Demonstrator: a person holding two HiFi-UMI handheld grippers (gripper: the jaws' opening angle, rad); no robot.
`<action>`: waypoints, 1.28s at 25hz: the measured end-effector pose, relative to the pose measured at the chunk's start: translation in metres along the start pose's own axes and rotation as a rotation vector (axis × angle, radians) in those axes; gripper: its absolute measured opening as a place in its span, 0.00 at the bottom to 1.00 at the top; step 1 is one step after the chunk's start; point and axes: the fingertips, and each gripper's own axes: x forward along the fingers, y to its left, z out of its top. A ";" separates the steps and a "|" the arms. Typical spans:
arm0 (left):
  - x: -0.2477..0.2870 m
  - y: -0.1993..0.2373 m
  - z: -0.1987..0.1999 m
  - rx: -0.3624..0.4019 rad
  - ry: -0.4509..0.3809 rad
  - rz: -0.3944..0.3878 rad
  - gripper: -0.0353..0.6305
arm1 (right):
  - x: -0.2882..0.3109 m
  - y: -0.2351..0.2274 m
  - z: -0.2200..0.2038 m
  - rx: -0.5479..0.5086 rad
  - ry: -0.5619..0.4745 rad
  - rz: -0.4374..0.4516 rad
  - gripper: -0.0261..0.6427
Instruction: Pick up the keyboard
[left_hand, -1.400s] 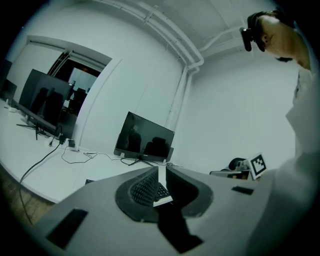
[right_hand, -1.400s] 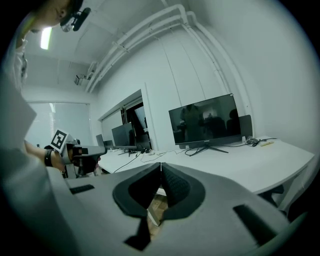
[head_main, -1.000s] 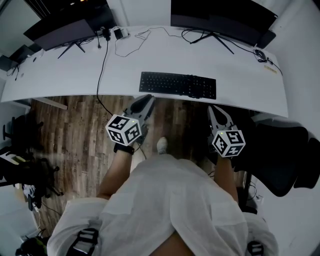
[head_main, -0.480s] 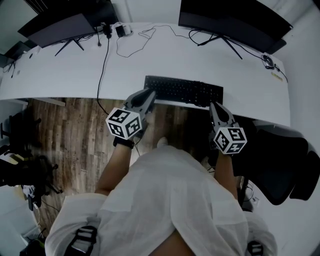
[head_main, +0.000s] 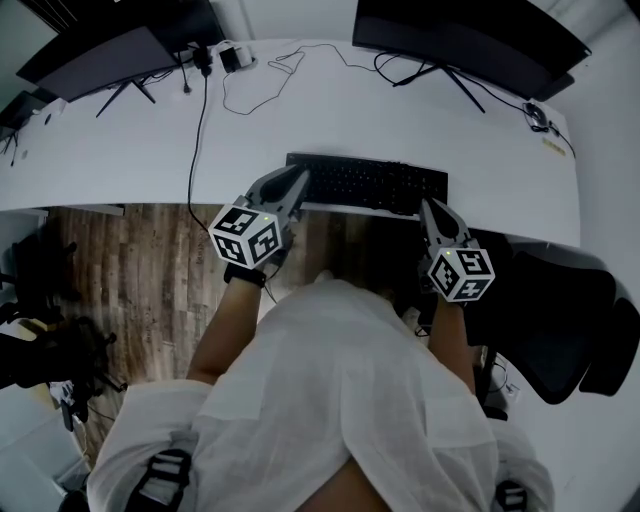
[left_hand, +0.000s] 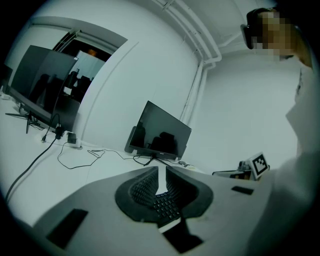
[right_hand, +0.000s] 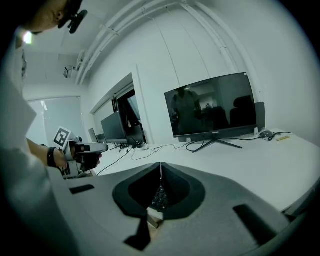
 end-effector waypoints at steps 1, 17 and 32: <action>0.002 0.001 -0.002 -0.001 0.006 -0.002 0.12 | 0.001 -0.001 -0.002 0.001 0.006 -0.003 0.05; 0.011 0.032 -0.069 -0.019 0.185 0.100 0.12 | 0.020 -0.024 -0.059 0.057 0.173 0.005 0.11; 0.030 0.061 -0.124 -0.077 0.348 0.226 0.37 | 0.046 -0.065 -0.108 0.077 0.311 0.013 0.19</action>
